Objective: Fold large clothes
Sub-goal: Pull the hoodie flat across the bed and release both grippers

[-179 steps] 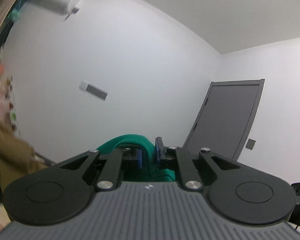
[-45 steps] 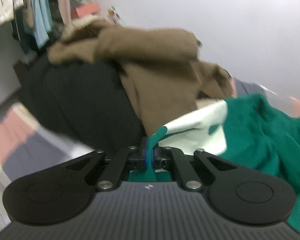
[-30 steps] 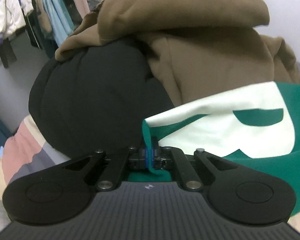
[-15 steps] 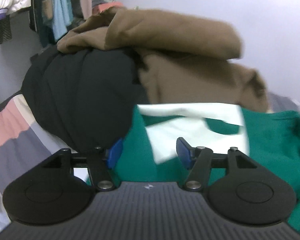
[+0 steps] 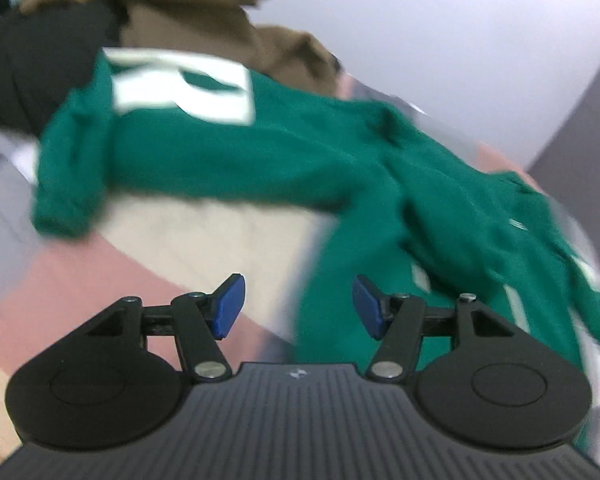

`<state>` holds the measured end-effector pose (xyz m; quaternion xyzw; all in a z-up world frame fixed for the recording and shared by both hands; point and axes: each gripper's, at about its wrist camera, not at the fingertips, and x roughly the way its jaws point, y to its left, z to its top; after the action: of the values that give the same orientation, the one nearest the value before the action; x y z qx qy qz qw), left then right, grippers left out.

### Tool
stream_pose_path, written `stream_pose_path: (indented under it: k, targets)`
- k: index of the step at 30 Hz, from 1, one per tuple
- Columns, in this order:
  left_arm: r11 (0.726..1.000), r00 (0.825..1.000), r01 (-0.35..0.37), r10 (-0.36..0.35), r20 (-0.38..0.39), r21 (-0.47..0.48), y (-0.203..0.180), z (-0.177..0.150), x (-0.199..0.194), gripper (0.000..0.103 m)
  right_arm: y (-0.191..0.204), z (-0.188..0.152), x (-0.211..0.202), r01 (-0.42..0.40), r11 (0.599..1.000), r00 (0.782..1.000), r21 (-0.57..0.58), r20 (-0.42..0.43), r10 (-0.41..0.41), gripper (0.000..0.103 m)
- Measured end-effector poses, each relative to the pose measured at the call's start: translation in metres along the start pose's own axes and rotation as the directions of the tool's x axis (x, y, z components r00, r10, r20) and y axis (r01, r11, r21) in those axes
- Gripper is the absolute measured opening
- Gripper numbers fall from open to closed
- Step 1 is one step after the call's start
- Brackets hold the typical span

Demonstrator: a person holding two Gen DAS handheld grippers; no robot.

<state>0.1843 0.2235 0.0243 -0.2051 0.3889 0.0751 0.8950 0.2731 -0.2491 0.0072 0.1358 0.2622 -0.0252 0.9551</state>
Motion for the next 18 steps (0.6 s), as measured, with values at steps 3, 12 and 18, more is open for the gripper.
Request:
stream_pose_path:
  k: [3, 12, 18]
  targets:
    - [0.998, 0.998, 0.057, -0.058, -0.035, -0.028, -0.014, -0.02, -0.004, 0.065, 0.043, -0.024, -0.011, -0.112, 0.993, 0.993, -0.037, -0.053, 0.11, 0.055]
    - [0.984, 0.987, 0.123, -0.134, -0.084, -0.131, 0.009, -0.063, 0.005, 0.064, 0.151, -0.099, -0.018, -0.412, 0.907, 0.89, -0.09, -0.254, 0.379, 0.055]
    - [0.959, 0.979, 0.159, -0.184, -0.09, -0.234, 0.034, -0.064, 0.015, 0.064, 0.206, -0.152, -0.022, -0.578, 0.81, 0.78, -0.095, -0.354, 0.516, 0.073]
